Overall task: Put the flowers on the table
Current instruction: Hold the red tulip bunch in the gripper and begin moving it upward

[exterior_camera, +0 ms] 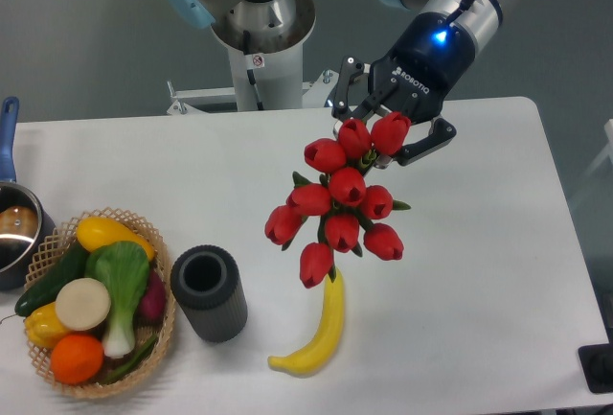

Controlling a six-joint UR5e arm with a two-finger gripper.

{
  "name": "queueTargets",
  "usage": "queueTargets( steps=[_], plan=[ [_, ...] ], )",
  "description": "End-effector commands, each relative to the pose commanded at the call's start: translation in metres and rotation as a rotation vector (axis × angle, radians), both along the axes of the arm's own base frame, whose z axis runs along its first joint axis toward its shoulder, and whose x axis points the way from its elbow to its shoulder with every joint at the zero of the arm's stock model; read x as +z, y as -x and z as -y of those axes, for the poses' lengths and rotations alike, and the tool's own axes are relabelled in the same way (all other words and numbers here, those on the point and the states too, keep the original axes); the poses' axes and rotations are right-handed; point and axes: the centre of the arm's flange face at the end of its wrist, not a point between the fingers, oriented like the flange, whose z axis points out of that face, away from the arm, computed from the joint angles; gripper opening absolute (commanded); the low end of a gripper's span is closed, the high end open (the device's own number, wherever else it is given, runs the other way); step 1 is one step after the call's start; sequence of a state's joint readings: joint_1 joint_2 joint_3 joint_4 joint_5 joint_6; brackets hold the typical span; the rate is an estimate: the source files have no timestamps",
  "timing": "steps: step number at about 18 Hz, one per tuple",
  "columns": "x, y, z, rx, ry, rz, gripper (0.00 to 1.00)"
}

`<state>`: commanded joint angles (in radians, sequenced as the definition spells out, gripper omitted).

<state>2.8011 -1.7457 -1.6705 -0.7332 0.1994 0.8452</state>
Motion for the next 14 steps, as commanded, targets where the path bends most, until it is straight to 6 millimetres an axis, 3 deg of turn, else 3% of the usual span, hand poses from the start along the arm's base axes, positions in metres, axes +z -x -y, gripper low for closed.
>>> queueTargets(
  steps=[14],
  plan=[
    [-0.0036,-0.0040,-0.0022,0.010,0.029,-0.018,0.39]
  ],
)
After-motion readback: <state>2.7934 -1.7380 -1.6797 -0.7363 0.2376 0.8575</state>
